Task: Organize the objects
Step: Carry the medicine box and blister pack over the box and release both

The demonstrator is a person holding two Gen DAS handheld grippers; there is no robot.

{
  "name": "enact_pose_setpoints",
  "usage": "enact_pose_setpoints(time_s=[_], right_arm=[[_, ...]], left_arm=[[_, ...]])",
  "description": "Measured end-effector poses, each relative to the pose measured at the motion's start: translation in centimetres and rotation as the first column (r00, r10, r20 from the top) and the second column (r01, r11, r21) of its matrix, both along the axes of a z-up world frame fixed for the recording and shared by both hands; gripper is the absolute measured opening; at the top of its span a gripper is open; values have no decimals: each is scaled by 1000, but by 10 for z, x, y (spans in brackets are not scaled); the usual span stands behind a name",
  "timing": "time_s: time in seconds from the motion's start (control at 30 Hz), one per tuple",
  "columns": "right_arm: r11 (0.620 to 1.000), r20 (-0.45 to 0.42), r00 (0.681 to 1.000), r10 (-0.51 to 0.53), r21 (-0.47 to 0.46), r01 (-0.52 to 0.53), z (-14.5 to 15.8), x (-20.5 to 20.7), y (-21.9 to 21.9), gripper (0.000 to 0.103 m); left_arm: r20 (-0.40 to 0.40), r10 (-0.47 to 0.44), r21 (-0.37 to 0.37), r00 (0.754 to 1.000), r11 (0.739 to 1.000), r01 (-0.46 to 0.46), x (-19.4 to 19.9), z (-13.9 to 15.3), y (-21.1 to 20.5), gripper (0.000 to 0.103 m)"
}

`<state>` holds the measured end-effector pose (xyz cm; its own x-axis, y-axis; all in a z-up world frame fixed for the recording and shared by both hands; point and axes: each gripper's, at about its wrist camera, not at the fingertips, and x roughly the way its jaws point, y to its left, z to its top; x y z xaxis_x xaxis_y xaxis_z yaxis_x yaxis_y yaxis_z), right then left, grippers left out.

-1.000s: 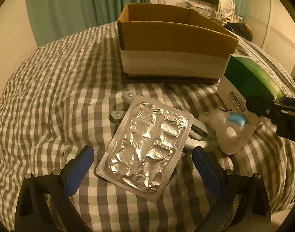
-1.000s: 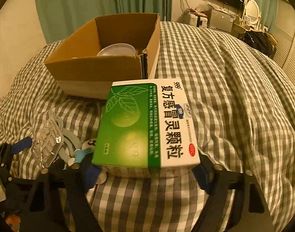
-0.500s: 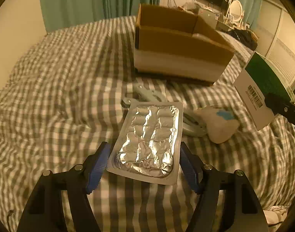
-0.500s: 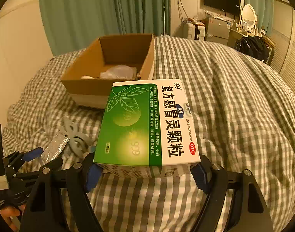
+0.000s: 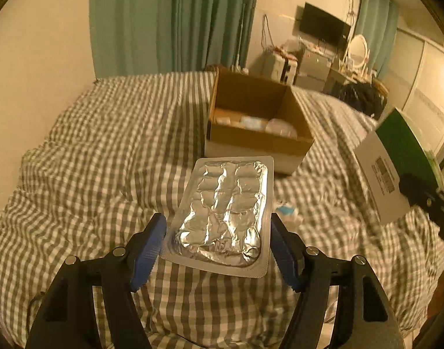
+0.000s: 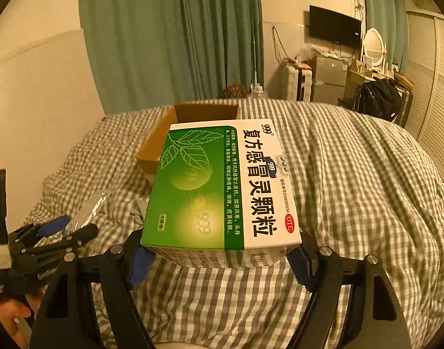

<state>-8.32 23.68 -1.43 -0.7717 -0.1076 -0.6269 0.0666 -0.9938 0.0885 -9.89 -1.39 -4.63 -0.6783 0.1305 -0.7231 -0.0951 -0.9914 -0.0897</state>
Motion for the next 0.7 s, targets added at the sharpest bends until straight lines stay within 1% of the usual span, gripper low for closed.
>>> enact_pose_setpoints(time_s=[0.17,0.3,0.43,0.5,0.57,0.7], right_arm=[[1000,-53,998,20,1,-20,26,13,2,77],[999,-91,995,38,-5,-38,46,11,5,77],[997,-118,991,63,-36,-67,66,-3,10,77],[996,-134,988,71,-43,-77,76,-15,11,77],[995,-146,986,76,-53,-85,83,-32,13,77],[993,-146,986,82,-74,-93,87,-71,15,77]], left_arm=[[-64,17,12,998,1000,-16,3,36,4,72],[-110,19,10,994,1000,-18,-6,63,8,72],[-148,17,21,989,1000,-14,-27,87,11,72],[-170,13,12,985,1000,-12,-40,98,15,72],[-188,6,1,982,1000,-6,-52,105,20,72],[-205,-14,-18,979,1000,11,-89,109,29,72]])
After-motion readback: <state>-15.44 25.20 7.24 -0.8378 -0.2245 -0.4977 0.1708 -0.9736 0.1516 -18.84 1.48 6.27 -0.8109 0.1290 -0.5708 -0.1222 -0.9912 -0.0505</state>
